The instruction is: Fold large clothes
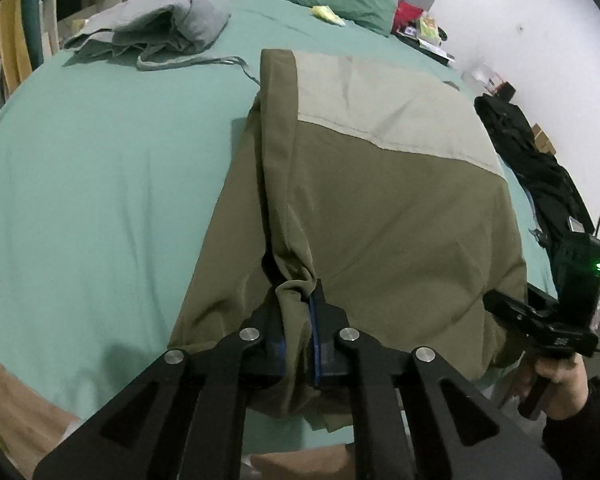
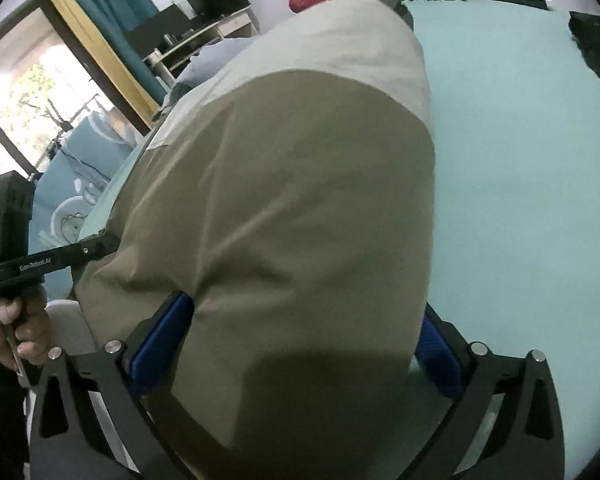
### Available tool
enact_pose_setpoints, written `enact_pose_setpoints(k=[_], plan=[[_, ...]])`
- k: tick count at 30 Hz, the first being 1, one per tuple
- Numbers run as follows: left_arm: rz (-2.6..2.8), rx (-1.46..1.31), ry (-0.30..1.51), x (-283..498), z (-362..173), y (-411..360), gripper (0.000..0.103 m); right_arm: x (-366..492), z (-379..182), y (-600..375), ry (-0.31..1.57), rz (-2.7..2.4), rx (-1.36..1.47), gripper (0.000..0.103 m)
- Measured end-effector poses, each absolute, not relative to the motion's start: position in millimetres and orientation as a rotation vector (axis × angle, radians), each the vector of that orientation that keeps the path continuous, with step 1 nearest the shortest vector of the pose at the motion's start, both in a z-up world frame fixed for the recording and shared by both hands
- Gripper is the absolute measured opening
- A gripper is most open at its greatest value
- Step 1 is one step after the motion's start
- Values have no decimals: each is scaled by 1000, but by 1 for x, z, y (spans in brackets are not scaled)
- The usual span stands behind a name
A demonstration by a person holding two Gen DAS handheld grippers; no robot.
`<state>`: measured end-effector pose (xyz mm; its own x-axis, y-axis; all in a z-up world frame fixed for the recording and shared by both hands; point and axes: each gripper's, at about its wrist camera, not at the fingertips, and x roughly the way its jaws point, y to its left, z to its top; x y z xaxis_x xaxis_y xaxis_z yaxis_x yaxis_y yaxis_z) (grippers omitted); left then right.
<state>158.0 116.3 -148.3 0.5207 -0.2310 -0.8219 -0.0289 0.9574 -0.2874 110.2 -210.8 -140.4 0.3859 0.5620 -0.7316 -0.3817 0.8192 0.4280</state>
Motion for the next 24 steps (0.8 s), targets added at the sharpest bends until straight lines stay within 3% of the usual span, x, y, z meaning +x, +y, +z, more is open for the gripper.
enact_pose_setpoints(k=[5,10,12,17,22,24], plan=[[-94,-313,1010,152,-156,113,24,90,-135,-243,983,664,321,101],[-80,-315,1018,138,-161,111,26,91,-174,-252,1020,792,544,74],[-78,-286,1024,135,-160,103,26,91,-170,-258,1030,781,576,48],[-148,-275,1078,122,-163,75,27,87,-136,-259,1028,736,452,44],[-300,-317,1079,99,-152,56,43,73,-126,-283,1061,675,343,43],[-296,-330,1041,95,-140,58,54,65,-129,-290,1069,660,331,47]])
